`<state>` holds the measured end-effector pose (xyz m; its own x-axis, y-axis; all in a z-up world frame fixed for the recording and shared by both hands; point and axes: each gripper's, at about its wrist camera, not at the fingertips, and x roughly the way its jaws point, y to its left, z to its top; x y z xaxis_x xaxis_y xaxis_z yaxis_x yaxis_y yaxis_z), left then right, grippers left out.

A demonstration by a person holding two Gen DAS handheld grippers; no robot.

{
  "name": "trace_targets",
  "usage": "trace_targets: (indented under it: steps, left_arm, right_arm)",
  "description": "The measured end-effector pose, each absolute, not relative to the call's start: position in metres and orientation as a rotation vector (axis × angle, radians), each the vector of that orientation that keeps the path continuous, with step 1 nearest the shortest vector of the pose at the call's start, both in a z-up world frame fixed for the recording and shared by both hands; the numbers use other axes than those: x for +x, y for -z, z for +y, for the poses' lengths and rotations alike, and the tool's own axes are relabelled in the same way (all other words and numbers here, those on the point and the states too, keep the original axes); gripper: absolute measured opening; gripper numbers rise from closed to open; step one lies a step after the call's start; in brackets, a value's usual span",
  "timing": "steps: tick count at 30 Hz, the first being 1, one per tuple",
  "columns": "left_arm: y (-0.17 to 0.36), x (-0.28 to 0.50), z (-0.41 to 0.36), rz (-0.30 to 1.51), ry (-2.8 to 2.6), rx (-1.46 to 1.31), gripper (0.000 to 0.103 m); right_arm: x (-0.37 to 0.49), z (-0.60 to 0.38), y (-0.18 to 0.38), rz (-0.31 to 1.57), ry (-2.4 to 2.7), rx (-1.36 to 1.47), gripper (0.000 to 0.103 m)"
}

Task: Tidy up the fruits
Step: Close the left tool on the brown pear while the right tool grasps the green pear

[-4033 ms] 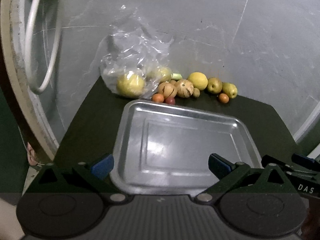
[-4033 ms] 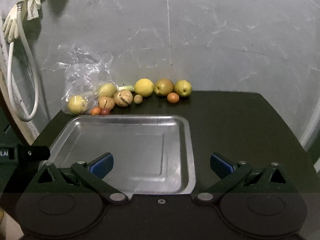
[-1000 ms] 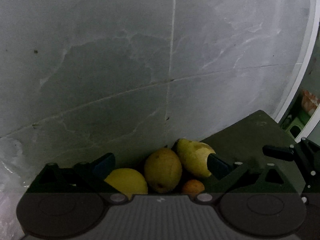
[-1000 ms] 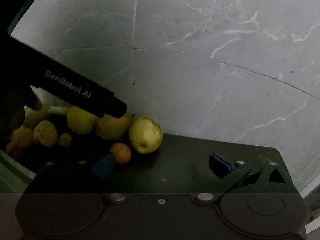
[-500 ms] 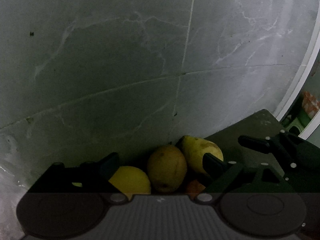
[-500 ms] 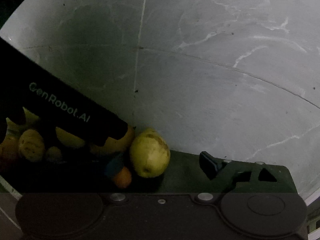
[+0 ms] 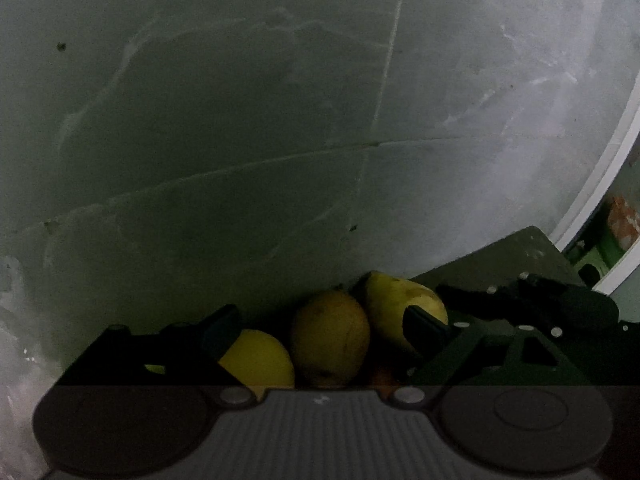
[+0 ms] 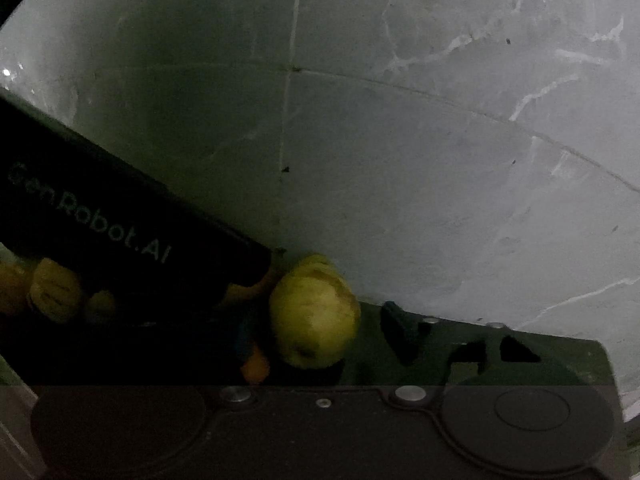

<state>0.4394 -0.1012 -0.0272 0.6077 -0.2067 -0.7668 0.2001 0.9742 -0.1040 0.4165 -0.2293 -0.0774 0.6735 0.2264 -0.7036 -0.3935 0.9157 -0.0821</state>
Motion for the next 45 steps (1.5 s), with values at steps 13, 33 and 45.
trace_targets:
  steps: [13,33,45]
  left_arm:
    - [0.033,0.443,-0.114,0.901,0.254,0.049,0.083]
    - [0.046,0.455,-0.140,0.953,0.167,0.168,0.060]
    - [0.045,0.456,-0.155,0.970,0.142,0.238,0.060]
  right_arm:
    - [0.392,-0.264,0.068,0.773,-0.312,-0.209,0.053]
    - [0.385,-0.272,0.065,0.793,-0.307,-0.170,0.054]
    - [0.393,-0.268,0.068,0.811,-0.317,-0.176,0.057]
